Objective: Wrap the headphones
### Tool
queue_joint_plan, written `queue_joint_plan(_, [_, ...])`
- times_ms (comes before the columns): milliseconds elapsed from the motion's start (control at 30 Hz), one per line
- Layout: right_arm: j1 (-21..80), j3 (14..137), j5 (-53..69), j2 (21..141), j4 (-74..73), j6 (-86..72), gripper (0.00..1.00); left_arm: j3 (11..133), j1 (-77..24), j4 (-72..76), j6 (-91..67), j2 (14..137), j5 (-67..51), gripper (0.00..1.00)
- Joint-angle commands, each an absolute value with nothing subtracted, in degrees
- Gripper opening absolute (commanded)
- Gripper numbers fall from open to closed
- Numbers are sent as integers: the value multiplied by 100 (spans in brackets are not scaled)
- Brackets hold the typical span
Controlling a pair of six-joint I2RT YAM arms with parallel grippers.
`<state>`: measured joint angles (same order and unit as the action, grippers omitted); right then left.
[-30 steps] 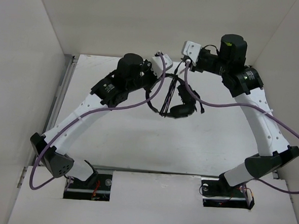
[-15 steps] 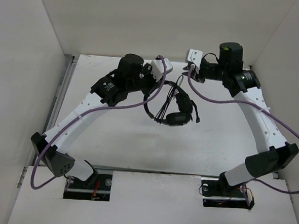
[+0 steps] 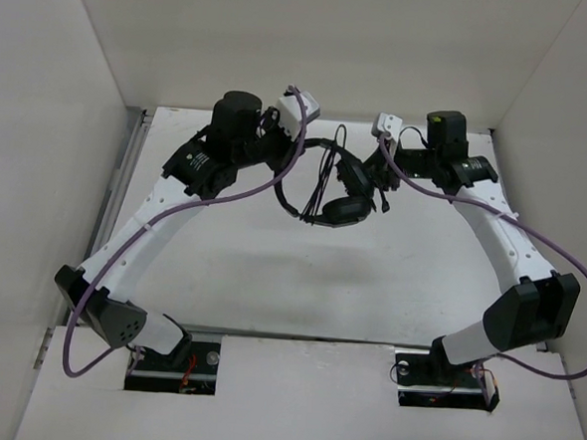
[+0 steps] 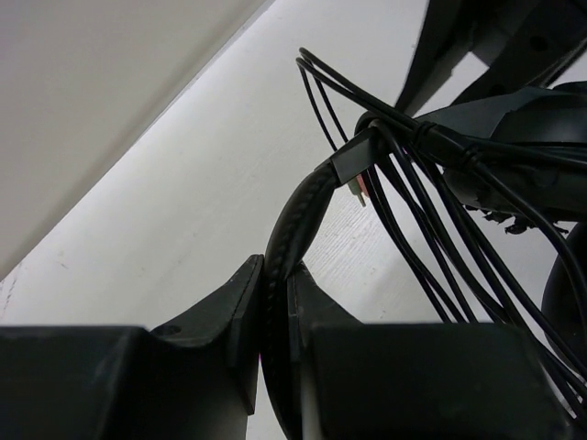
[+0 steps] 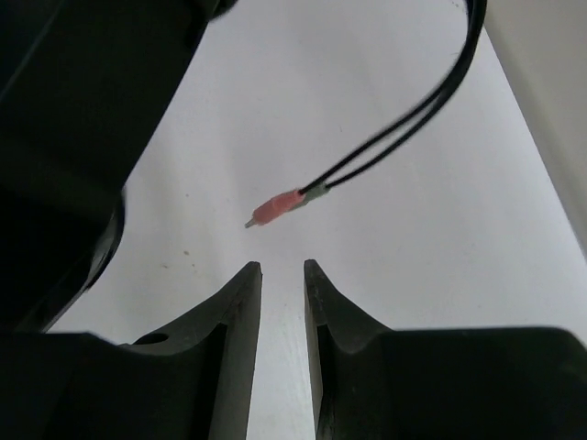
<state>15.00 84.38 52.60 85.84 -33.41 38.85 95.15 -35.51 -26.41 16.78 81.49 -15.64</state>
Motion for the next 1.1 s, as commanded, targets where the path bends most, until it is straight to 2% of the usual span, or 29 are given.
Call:
queue_joint_plan(0, [1209, 8131, 5801, 8139, -2533, 3253, 31, 9239, -3415, -1961, 1319, 7849, -1670, 0])
queue_joint_plan(267, [532, 6954, 5757, 7182, -1399, 2532, 35, 7982, -3318, -1117, 915, 7875, -1407, 0])
queue_joint_plan(533, [357, 5767, 4914, 6329, 411, 1048, 36, 7049, -3169, 148, 457, 8445, -458, 1])
queue_joint_plan(733, [-162, 5467, 4869, 6117, 1291, 106, 39, 7075, -3045, 589, 71, 9219, -193, 1])
queue_joint_plan(1067, [-461, 5300, 4930, 5915, 1362, -35, 40, 8023, -2931, 765, -202, 10668, -150, 1])
